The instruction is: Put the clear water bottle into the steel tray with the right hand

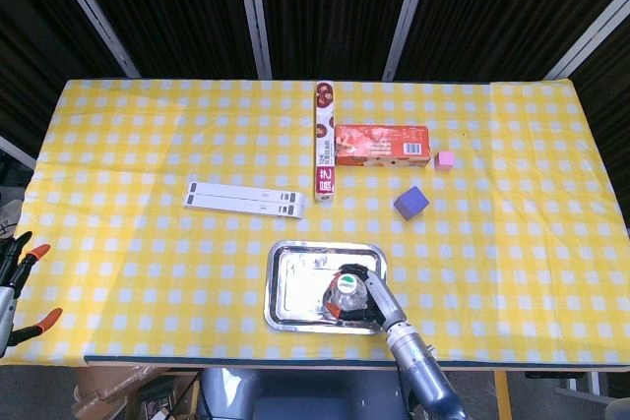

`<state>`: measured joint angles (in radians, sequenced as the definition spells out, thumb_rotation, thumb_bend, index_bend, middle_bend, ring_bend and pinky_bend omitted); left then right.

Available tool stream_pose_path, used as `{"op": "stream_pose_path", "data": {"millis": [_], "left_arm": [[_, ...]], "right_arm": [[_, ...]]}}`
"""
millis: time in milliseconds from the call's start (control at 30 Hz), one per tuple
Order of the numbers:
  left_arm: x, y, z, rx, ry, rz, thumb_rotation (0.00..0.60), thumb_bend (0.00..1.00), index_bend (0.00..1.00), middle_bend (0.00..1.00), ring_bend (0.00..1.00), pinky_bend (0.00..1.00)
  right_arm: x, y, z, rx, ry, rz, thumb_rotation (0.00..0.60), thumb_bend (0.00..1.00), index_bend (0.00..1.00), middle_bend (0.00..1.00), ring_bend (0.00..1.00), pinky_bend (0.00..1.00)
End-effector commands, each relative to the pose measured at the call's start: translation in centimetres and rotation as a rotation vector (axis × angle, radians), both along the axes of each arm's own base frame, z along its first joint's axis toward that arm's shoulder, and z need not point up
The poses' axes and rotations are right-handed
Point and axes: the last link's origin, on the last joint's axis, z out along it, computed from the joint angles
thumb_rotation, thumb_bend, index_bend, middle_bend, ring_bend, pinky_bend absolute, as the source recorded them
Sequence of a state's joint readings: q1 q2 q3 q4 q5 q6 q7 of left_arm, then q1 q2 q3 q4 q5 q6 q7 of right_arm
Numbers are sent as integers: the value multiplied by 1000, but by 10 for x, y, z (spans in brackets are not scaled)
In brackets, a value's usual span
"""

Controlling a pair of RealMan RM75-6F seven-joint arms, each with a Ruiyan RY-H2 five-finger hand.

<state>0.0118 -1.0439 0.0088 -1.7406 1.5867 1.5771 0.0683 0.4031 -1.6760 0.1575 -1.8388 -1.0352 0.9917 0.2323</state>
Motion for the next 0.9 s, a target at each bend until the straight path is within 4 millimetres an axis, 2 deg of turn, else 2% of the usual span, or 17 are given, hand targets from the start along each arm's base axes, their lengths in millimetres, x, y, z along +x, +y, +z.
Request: {"op": "stream_pose_path", "data": {"millis": [33, 200, 433, 633, 900], "left_arm": [[0, 0, 0, 0, 1, 1, 600, 217, 141, 0, 0, 0], [0, 1, 0, 0, 3, 0, 600, 217, 141, 0, 0, 0], [0, 0, -1, 0, 7, -1, 600, 218, 141, 0, 0, 0], [1, 1, -3, -4, 15, -2, 600, 218, 141, 0, 0, 0], [2, 0, -6, -6, 27, -1, 600, 218, 141, 0, 0, 0]], "right_arm": [[-2, 0, 1, 28, 1, 17, 600, 154, 499, 328, 31, 0], [-9, -3, 9, 42, -7, 17, 600, 123, 365, 223, 0, 0], [-21, -7, 26, 42, -14, 14, 600, 122, 300, 145, 0, 0], [-48, -8, 56, 25, 21, 3, 600, 118, 288, 119, 0, 0], [-100, 7, 106, 52, 143, 29, 600, 113, 288, 113, 0, 0]]}}
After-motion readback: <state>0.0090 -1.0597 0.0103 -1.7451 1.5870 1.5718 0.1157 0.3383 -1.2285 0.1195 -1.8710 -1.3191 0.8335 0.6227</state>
